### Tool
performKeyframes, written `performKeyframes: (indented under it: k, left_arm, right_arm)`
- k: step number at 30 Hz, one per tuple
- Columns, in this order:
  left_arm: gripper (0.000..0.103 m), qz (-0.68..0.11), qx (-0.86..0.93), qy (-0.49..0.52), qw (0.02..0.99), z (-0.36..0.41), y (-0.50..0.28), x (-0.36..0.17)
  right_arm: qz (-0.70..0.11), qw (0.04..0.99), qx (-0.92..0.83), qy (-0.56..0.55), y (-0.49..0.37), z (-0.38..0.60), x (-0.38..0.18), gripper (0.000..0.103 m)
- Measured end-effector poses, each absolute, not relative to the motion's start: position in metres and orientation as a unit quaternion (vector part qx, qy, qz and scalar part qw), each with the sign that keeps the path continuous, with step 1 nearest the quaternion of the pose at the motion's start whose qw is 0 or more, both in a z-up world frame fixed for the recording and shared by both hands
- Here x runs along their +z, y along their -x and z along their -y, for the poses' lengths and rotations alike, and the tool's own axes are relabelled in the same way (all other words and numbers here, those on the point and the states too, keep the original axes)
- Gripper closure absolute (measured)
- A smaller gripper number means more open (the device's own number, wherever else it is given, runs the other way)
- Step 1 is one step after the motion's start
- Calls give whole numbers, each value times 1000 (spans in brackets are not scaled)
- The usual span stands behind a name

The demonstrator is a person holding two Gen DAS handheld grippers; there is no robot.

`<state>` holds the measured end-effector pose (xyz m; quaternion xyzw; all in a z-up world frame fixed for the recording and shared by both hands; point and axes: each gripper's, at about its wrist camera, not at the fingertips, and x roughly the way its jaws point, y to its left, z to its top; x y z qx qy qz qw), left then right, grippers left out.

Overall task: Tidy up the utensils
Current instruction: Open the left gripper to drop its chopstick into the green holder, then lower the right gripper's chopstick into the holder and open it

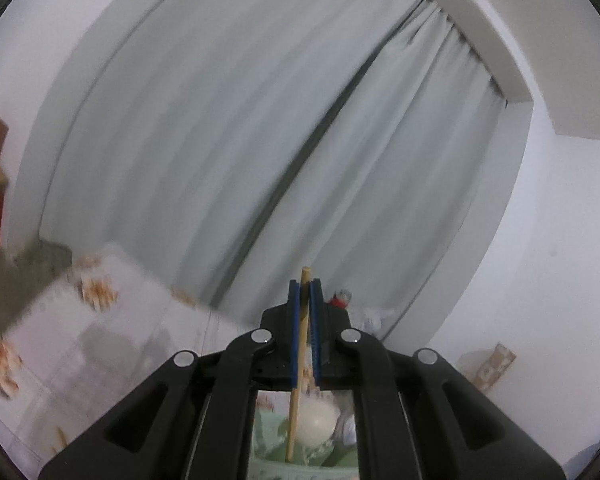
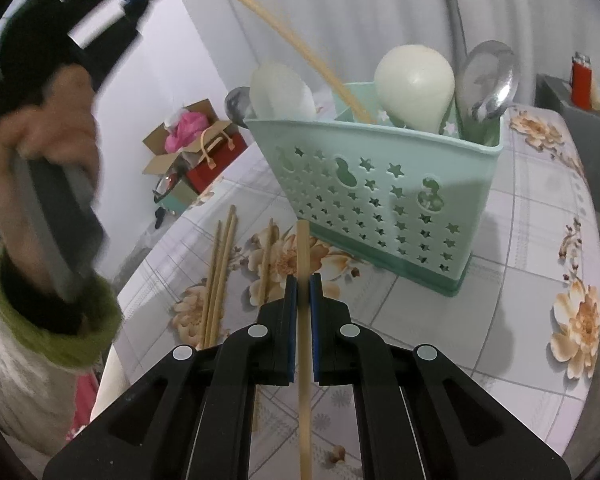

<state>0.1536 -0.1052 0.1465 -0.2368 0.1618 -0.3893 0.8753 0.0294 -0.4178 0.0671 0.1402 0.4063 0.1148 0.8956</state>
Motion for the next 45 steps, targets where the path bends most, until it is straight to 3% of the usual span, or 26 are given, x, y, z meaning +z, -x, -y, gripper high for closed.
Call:
performKeyframes:
  k: [6, 14, 26, 34, 40, 45]
  left_arm:
    - [97, -201, -392, 224, 869, 103, -145, 116]
    - [69, -189, -379, 224, 878, 73, -121, 114]
    - [54, -201, -336, 186, 901, 11, -64, 89]
    - [40, -258, -303, 124, 909, -4, -28, 41]
    - [31, -288, -280, 91, 911, -6, -7, 11]
    - [26, -294, -270, 75, 914, -5, 5, 1]
  right_arm:
    - [-384, 905, 119, -139, -21, 426, 82, 99]
    - [-334, 925, 104, -148, -6, 446, 119, 99]
    - [-205, 960, 114, -151, -9, 469, 209, 99]
    - [-109, 982, 81, -133, -27, 480, 263, 99]
    - [-83, 989, 43, -115, -56, 477, 262, 99]
    - [-96, 990, 21, -101, -69, 471, 227, 99]
